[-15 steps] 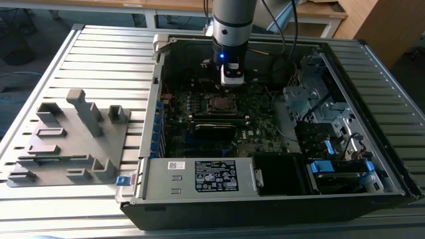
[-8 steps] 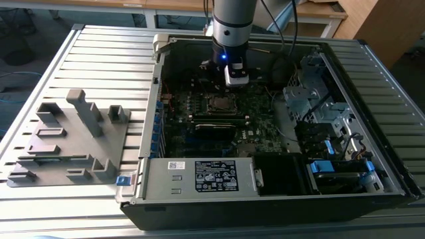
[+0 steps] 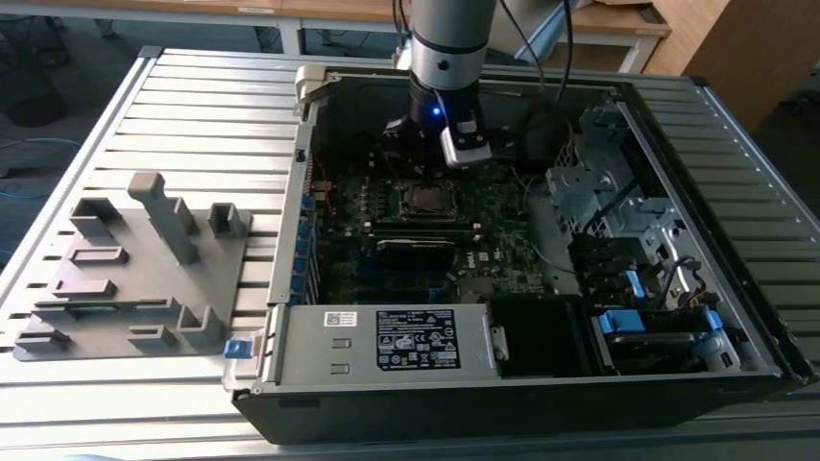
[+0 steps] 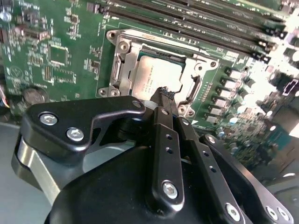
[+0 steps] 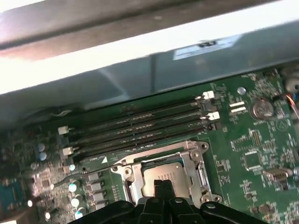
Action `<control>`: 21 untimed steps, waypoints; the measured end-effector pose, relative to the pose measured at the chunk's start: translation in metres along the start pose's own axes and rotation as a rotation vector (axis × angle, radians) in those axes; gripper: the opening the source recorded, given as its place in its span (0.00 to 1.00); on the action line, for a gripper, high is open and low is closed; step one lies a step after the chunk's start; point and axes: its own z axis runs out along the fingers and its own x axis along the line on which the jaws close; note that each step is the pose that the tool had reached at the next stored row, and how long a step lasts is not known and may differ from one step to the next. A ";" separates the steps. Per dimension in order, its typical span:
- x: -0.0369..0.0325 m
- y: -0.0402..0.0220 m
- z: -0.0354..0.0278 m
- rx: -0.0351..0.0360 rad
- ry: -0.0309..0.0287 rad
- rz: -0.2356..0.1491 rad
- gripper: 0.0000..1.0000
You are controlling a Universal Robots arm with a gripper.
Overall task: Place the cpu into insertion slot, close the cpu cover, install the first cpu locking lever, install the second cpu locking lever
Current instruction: 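Close the cpu cover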
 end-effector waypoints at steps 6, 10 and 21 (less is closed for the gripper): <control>0.0000 0.0000 0.0005 -0.0009 0.0050 -0.107 0.11; 0.0000 0.0000 0.0009 -0.0014 0.0084 -0.179 0.11; -0.0024 0.0006 0.0013 -0.0010 0.0100 -0.215 0.11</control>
